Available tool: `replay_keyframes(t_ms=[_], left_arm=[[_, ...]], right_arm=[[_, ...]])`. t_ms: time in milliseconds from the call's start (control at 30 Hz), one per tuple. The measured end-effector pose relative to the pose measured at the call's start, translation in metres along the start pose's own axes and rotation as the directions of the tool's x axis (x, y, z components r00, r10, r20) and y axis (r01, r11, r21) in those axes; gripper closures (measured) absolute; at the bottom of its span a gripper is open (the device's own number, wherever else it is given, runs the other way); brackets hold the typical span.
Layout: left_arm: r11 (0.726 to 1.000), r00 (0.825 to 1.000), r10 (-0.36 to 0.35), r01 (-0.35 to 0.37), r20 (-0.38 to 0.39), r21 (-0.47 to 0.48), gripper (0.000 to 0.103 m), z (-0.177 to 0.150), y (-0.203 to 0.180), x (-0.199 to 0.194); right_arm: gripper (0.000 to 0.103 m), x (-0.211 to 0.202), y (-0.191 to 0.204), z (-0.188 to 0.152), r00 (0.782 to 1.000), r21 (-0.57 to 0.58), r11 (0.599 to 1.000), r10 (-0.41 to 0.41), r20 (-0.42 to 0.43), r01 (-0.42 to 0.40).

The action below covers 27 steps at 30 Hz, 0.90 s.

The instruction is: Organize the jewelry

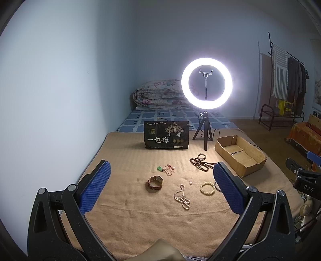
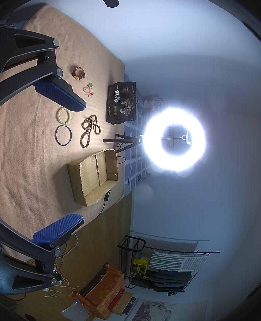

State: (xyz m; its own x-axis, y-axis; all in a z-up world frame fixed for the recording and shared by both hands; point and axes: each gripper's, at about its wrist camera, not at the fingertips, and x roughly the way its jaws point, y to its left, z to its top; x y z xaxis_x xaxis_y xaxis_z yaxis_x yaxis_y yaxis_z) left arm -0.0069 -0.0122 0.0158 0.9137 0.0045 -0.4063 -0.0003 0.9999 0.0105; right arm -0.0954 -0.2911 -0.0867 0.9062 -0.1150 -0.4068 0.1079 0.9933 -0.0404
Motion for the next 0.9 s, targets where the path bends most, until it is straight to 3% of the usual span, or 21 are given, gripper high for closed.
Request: replay_keyframes(t_ms=[900], left_arm=[[1.0,1.0,-0.001,0.001,0.0,0.002,0.0,-0.0008,-0.0019,0.0002]], right_arm=[[0.0,0.0077,-0.0013,-0.0037,1.0,0.002,1.0,0.004,-0.009,-0.004]])
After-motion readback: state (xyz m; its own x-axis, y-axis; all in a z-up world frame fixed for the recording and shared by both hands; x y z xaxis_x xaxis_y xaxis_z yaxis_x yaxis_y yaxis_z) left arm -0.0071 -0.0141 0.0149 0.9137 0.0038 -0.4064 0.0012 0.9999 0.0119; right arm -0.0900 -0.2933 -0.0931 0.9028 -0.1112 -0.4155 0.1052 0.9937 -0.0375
